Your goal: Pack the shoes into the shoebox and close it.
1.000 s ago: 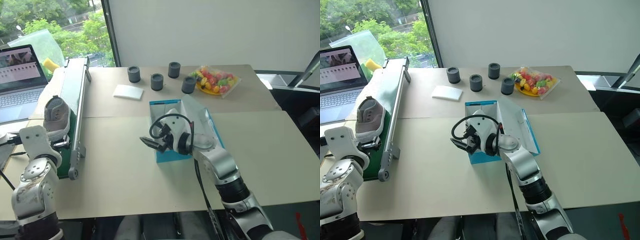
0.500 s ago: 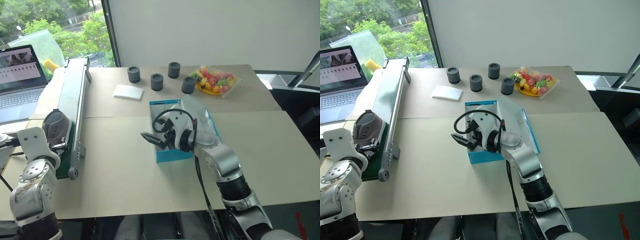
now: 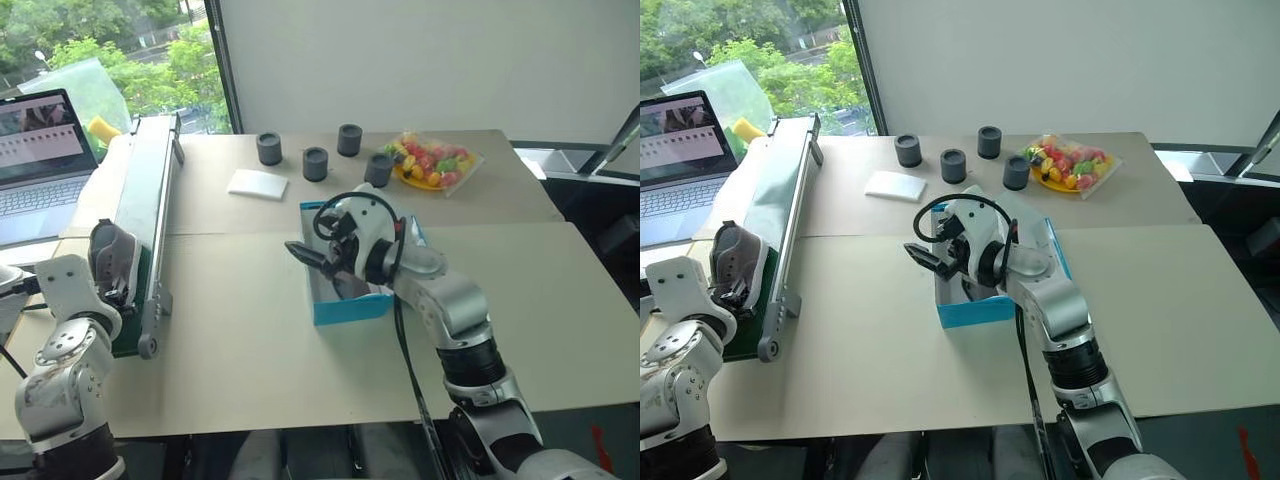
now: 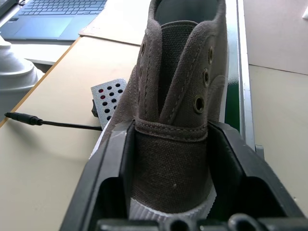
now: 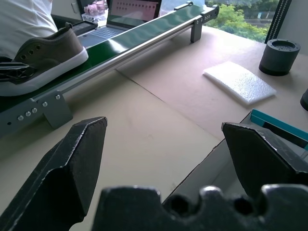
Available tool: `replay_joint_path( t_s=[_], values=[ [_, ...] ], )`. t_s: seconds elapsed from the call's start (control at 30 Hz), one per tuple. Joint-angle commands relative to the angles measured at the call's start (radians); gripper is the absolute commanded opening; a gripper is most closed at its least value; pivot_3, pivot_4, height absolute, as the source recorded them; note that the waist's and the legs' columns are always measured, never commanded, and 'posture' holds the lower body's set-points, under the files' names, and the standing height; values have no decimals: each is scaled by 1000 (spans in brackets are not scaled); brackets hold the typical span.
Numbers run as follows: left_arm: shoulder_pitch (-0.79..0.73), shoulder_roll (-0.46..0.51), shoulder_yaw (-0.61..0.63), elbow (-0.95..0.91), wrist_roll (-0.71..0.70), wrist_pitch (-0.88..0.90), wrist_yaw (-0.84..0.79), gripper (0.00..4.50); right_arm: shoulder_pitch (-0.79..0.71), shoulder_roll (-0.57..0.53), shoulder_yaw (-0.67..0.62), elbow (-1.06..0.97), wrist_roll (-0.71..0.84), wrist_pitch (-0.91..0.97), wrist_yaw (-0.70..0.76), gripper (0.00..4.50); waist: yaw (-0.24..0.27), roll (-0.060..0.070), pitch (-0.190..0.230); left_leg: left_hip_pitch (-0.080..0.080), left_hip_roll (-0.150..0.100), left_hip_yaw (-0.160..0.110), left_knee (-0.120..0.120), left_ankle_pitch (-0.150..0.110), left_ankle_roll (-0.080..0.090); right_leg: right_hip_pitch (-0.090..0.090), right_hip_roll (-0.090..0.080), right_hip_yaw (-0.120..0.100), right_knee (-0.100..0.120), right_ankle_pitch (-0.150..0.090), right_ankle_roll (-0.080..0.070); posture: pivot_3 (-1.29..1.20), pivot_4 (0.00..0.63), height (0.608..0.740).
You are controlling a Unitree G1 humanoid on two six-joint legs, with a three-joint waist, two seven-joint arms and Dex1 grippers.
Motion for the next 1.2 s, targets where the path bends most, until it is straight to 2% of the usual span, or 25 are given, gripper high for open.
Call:
replay_joint_path(
  t_s=[0.03,0.07,0.17,0.43,0.53,0.67,0.8,0.87,0.93,1.07,1.2],
  values=[
    [-10,0,14,-21,-4,10,3,776,-22,0,-17,-39,23,7,-1,4500,0,0,0,0,0,0,0,0,0,0,0,0,0,0,0,0,150,740],
    [-10,0,15,-21,-5,12,3,450,-23,-1,-17,-39,24,7,-1,4500,0,0,0,0,0,0,0,0,0,0,0,0,0,0,0,0,150,740],
    [-10,-2,16,-23,-6,15,5,1,-24,-3,-20,-40,25,9,-2,4500,0,0,0,1,0,0,0,0,0,0,0,0,0,0,0,0,150,740],
    [-18,-2,12,-14,6,10,20,1,-27,-8,-21,-39,22,12,-5,4500,0,0,0,1,0,0,0,0,0,0,0,0,0,0,0,0,150,740],
    [-34,-8,8,-33,38,-61,53,1,-31,-3,-24,-33,25,18,-9,4500,0,0,0,1,0,0,0,0,0,0,0,0,0,0,0,0,150,740],
    [-47,-20,-127,-138,186,-297,116,1,-50,30,-64,0,58,58,-29,4500,2,-1,0,-2,0,0,0,0,0,-1,0,0,-1,0,0,0,150,740],
    [-48,-69,-235,-179,228,-354,121,1,-77,65,-111,34,99,104,-56,4500,7,-1,0,-3,0,0,0,0,0,-1,-2,0,-2,0,0,0,150,740],
    [-59,-111,-285,-208,179,-346,85,1,-105,111,-179,62,161,173,-89,4500,7,-1,0,-3,0,0,-1,0,0,-1,-2,1,-3,0,0,0,150,740],
    [-61,-151,-363,-250,106,-320,16,1,-159,182,-305,117,275,289,-147,4500,5,-2,0,-3,0,0,-1,0,0,-2,-2,1,-2,0,0,0,150,740],
    [-57,-245,-442,-330,-36,-246,-44,1,-266,284,-568,245,511,510,-250,4500,1,-1,0,-6,1,0,0,0,0,-3,-1,0,-2,0,0,0,150,740],
    [-70,-310,-455,-352,-186,-158,-74,1,-306,289,-635,306,591,593,-314,4500,0,-1,0,-7,1,1,-1,-1,0,-3,-1,-1,0,0,0,0,150,740]
  ],
)
